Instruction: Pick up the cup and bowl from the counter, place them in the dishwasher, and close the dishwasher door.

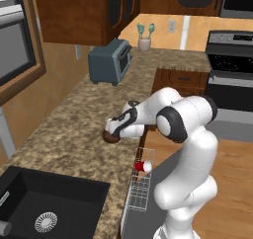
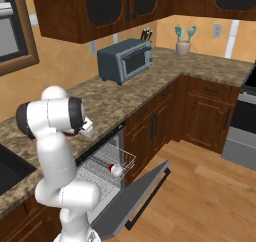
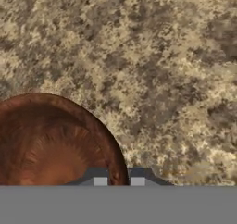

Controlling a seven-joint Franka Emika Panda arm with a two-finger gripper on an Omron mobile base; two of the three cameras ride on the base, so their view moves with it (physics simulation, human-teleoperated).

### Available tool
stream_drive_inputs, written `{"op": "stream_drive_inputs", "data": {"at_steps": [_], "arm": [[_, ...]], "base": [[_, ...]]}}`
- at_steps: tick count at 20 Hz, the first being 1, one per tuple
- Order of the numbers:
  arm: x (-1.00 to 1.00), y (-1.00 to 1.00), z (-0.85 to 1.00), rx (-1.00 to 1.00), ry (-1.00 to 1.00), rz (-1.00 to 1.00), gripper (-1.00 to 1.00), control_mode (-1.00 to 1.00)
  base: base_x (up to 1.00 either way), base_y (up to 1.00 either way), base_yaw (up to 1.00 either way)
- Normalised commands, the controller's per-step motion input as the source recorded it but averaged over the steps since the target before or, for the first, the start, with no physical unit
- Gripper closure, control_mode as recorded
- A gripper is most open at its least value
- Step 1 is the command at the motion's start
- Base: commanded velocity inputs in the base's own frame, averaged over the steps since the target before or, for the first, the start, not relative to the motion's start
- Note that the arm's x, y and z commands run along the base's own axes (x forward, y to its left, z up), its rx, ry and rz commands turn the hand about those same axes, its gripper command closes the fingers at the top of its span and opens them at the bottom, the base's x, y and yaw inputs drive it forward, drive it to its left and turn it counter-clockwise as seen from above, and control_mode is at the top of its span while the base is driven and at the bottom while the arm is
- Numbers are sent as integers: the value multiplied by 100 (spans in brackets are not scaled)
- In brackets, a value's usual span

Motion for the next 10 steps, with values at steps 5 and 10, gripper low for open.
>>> {"op": "stream_drive_inputs", "data": {"at_steps": [5, 10], "arm": [[-91, -96, 7, 8, -6, 0, 100, -100], [-25, -100, 11, 18, 1, 8, 100, -100]], "base": [[0, 0, 0], [0, 0, 0]]}}
